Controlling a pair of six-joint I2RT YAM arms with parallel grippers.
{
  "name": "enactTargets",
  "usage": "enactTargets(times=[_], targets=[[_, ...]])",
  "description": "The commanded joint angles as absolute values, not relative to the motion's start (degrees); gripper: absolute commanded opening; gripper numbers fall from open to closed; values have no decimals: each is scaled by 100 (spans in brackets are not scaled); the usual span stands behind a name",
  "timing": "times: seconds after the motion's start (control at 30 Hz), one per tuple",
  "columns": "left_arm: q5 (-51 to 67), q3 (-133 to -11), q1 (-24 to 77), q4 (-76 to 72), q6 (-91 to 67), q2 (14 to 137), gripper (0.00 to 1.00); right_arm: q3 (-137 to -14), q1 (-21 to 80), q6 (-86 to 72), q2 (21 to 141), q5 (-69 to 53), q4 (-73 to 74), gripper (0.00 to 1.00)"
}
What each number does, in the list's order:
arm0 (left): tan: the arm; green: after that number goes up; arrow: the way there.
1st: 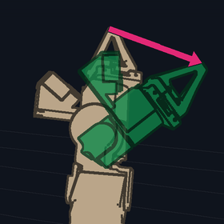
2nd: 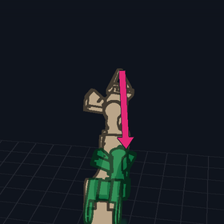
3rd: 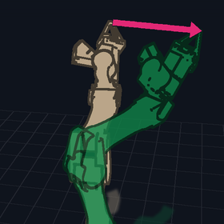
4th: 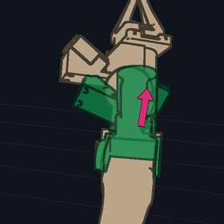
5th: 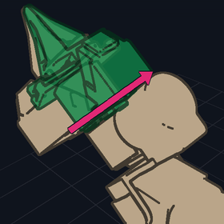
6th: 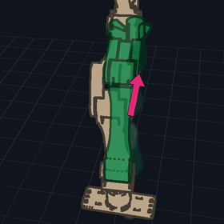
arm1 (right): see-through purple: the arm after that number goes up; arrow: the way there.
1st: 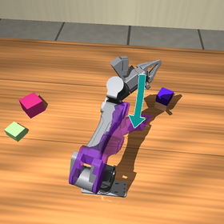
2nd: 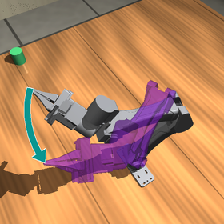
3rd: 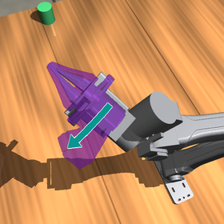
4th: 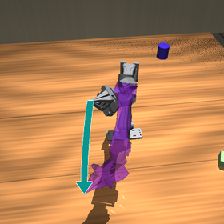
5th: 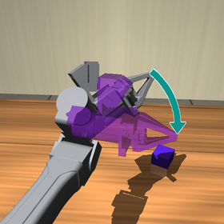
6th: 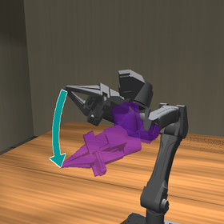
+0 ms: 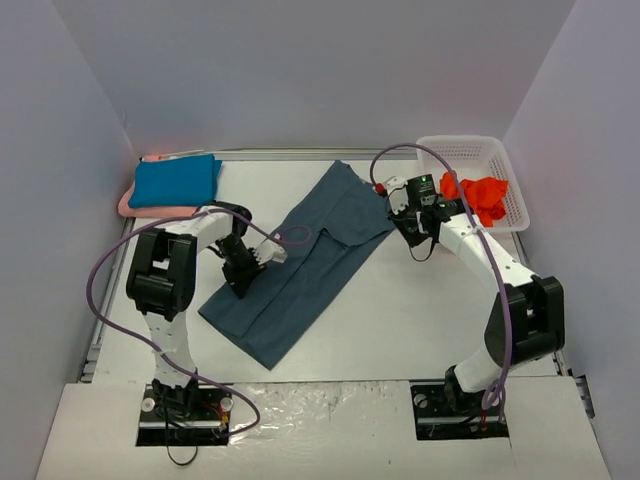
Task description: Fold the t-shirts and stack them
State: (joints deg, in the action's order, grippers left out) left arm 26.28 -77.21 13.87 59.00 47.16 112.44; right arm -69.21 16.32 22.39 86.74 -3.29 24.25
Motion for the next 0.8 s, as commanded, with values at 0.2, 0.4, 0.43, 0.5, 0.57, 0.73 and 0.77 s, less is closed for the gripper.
enactTargets(times=[0.2,0.4,0.43,0.5,0.57,0.73,0.77], targets=[[3014,-7594,2407,6082,4579,11391,2,-7259,1635,2118,9615,-553,2522,0],[3497,-7690,3031,6170,4474,11347,2,-7716,1643,2127,10168,-817,2628,0],[3559,-7717,3111,6144,4448,11329,3,-7813,1635,2127,10334,-852,2698,0],[3717,-7760,3365,6126,4377,11303,3,-8102,1635,2127,10598,-958,2777,0],[3840,-7822,3585,6108,4342,11303,2,-8426,1635,2118,10792,-1089,2847,0],[4148,-7936,3876,6170,4386,11373,2,-9104,1635,2136,11599,-1301,3181,0],[4175,-7945,3902,6179,4386,11390,2,-9210,1635,2136,11715,-1318,3234,0]])
